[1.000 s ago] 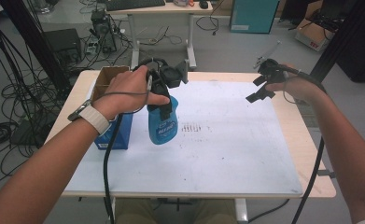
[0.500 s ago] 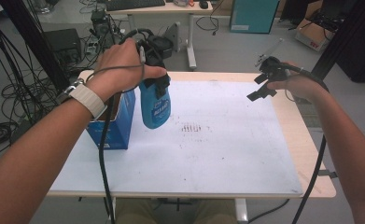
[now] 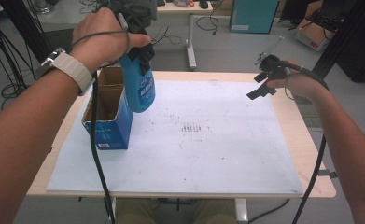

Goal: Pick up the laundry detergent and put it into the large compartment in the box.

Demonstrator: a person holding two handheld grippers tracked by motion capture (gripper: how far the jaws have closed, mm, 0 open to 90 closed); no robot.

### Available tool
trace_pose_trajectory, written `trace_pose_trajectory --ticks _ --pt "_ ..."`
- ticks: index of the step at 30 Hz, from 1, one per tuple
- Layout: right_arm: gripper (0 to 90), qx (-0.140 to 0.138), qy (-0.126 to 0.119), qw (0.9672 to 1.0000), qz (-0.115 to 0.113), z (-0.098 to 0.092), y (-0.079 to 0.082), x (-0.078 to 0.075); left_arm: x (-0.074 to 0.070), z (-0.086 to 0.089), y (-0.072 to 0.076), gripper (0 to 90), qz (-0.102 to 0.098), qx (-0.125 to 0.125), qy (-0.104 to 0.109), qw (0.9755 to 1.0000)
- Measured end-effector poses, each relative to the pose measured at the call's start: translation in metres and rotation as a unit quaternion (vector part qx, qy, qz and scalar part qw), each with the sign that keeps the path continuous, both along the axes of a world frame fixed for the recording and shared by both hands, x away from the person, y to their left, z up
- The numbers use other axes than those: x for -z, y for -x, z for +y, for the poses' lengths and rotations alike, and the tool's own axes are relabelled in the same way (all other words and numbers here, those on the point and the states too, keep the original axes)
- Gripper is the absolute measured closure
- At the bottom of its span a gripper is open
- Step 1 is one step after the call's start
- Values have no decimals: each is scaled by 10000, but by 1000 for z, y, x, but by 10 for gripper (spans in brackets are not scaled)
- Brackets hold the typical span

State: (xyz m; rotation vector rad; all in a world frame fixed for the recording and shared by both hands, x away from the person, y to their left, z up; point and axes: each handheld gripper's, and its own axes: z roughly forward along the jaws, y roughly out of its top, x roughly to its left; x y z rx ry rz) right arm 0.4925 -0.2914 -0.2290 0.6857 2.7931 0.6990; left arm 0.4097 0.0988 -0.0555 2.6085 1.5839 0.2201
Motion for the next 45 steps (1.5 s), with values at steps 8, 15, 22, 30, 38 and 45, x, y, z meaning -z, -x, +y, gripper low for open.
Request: trace_pose_trajectory --ticks 8,15,22,30,38,45 --pt "111 -11 9 10000 -8 2 0 -1 -20 23 -7 377 138 -518 -36 9986" --pt "111 -26 19 10000 16 5 -2 1 -34 52 -13 377 207 -1191 75 9926" --pt "111 -46 36 10000 24 7 -4 2 -39 76 -15 377 234 -1636 165 9861" --pt "111 -77 52 9999 50 11 -6 5 -41 98 -17 377 198 -2011 261 9790" --pt "111 -83 45 9999 45 13 -7 6 -38 113 -21 377 125 -2257 227 9739" --pt "110 -88 53 9999 67 13 -7 8 -31 120 -26 377 61 -2346 203 9718"
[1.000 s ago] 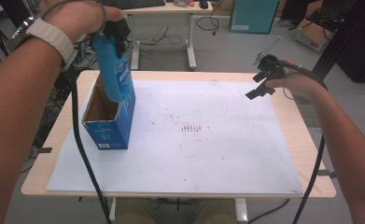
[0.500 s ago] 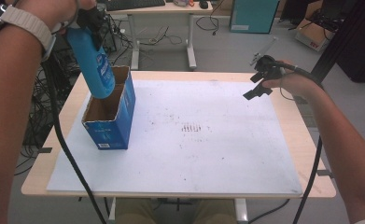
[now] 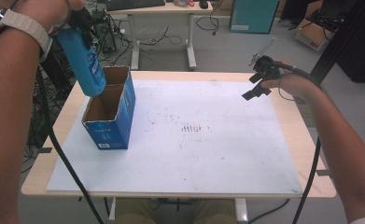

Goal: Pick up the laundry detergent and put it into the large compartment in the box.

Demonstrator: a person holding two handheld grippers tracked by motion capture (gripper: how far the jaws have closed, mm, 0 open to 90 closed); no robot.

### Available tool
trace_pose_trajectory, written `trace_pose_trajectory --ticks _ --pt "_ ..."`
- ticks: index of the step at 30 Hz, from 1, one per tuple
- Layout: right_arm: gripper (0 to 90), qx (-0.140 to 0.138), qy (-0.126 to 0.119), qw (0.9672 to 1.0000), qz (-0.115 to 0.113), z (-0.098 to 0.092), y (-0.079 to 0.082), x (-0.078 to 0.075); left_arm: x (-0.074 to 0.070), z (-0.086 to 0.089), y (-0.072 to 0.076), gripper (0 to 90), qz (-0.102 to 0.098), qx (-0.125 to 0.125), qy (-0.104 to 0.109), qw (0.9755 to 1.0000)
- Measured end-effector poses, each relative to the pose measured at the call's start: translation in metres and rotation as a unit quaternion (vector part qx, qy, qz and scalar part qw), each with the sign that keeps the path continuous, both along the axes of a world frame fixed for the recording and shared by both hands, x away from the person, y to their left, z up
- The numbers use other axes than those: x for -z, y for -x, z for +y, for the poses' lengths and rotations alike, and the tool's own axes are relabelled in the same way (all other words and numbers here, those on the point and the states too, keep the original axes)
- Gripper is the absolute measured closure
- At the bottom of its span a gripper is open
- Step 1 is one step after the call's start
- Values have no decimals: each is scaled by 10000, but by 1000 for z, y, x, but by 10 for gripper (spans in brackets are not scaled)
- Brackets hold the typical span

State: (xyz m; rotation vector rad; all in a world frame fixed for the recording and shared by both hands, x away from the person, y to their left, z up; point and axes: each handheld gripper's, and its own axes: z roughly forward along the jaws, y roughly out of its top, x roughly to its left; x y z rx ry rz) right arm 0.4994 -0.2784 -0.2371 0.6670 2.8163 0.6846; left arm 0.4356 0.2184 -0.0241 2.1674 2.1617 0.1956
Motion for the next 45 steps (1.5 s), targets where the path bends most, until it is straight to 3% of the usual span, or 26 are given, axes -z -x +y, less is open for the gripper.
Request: trace_pose_trajectory --ticks 45 --pt "110 88 20 9999 120 -3 -1 11 101 12 -20 377 65 243 -83 9996"
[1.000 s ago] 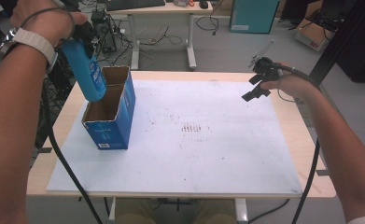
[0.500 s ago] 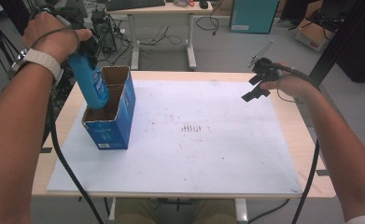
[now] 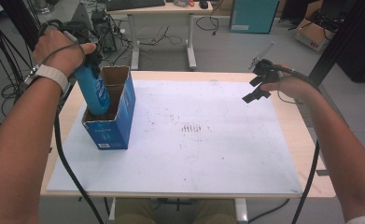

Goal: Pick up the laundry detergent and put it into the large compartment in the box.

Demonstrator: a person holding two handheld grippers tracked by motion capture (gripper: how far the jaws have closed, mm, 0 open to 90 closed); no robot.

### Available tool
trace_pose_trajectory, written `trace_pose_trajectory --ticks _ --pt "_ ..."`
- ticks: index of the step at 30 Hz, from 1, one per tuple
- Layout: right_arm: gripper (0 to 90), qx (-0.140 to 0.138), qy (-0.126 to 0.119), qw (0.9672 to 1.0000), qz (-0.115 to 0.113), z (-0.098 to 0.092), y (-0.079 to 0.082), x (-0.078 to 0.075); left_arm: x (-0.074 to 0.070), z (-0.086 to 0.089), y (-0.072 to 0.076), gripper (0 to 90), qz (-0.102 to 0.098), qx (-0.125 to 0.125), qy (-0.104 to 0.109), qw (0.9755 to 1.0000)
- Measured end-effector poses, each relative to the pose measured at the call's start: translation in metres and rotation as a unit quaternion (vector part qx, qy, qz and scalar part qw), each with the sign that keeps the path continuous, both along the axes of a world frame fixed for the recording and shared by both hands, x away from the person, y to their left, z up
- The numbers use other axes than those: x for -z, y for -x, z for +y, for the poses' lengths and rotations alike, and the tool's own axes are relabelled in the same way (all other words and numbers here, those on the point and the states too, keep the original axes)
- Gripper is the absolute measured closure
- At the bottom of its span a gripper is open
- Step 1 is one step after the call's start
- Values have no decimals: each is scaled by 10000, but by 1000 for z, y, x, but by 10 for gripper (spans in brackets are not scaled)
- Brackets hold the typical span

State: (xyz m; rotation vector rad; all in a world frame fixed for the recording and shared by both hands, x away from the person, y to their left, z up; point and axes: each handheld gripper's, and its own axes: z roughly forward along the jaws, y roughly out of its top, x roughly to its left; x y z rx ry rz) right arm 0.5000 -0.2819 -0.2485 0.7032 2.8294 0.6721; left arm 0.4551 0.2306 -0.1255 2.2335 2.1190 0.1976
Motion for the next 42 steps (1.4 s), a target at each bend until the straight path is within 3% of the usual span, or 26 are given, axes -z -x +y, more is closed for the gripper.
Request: trace_pose_trajectory --ticks 27,42 --pt "110 33 -12 10000 25 -1 1 3 33 -1 -1 377 -43 57 22 10000" --pt "110 55 -12 10000 53 -2 1 5 68 -5 -3 377 -57 66 23 10000"
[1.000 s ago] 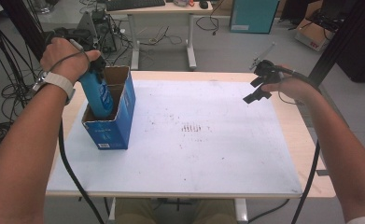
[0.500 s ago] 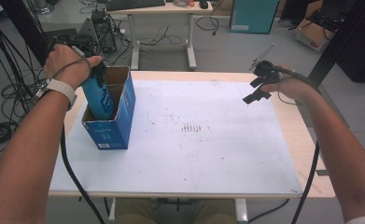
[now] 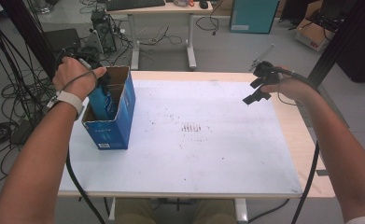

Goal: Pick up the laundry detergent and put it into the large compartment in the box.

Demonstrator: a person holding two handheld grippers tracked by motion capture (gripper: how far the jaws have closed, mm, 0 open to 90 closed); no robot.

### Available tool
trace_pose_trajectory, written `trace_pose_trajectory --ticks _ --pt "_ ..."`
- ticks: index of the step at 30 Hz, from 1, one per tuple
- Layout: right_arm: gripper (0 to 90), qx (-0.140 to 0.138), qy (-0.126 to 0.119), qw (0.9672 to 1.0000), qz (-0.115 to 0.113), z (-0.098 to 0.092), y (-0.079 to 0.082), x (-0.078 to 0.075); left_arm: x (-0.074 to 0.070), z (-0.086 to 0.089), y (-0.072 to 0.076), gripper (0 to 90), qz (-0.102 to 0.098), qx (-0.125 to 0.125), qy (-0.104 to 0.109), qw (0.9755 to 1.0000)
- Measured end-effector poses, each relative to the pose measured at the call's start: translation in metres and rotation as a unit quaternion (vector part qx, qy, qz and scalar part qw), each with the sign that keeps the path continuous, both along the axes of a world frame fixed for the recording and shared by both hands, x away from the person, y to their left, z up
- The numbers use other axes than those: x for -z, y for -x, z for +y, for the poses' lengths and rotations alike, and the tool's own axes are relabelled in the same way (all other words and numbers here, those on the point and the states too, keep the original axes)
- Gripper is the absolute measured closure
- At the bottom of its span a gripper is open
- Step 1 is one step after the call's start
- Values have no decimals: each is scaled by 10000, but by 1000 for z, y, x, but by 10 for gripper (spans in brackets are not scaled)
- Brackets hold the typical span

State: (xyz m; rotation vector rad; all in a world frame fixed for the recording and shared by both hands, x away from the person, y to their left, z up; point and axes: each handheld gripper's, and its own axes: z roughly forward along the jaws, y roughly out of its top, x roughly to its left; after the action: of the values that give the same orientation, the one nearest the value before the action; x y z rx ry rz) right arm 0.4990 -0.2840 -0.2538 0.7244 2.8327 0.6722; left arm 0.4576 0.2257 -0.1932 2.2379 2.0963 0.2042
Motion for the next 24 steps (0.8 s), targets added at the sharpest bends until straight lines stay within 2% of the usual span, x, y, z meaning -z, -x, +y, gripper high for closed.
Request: trace_pose_trajectory --ticks 24 --pt "110 -1 29 10000 55 1 -2 5 44 -3 -2 377 41 123 -77 9999"
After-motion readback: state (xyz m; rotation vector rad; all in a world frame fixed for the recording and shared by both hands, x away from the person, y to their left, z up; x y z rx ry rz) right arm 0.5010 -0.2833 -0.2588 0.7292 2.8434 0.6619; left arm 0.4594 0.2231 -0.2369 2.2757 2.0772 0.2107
